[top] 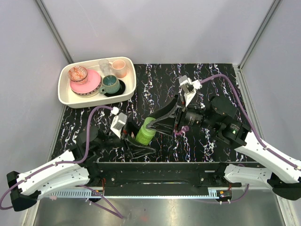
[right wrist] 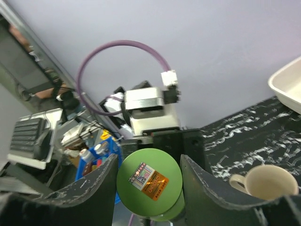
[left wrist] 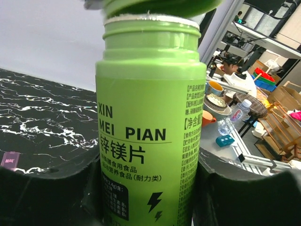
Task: Sort the pills into containers
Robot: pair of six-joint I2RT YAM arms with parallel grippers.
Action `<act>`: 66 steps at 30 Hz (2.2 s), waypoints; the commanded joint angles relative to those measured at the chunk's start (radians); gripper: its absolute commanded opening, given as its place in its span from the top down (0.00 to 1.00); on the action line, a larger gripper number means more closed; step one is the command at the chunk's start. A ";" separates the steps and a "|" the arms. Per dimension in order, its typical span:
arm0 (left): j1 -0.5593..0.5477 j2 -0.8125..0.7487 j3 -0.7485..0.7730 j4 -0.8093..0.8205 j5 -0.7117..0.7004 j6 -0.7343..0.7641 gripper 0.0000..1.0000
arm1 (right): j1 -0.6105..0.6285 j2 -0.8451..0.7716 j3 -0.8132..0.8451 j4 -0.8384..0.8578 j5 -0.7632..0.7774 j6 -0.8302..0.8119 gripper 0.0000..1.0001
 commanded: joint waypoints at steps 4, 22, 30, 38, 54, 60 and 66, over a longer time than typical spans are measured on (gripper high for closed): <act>0.009 0.010 -0.005 0.048 0.066 -0.014 1.00 | 0.006 -0.038 0.028 0.154 -0.118 -0.019 1.00; 0.009 -0.116 -0.024 -0.211 -0.230 0.006 1.00 | -0.269 0.125 -0.115 -0.368 1.004 -0.059 1.00; 0.009 -0.183 -0.051 -0.241 -0.290 -0.017 1.00 | -0.361 0.273 -0.290 -0.173 0.829 -0.033 1.00; 0.009 -0.214 -0.064 -0.260 -0.325 -0.023 1.00 | -0.415 0.385 -0.312 -0.138 0.721 -0.020 1.00; 0.011 -0.079 -0.074 -0.320 -0.414 0.030 1.00 | -0.445 0.186 -0.235 -0.427 0.344 -0.129 1.00; 0.009 0.027 -0.093 -0.269 -0.412 0.090 1.00 | -0.445 0.068 -0.214 -0.585 0.339 -0.120 1.00; 0.009 0.126 -0.116 -0.177 -0.365 0.199 1.00 | -0.445 -0.006 -0.179 -0.674 0.451 -0.093 1.00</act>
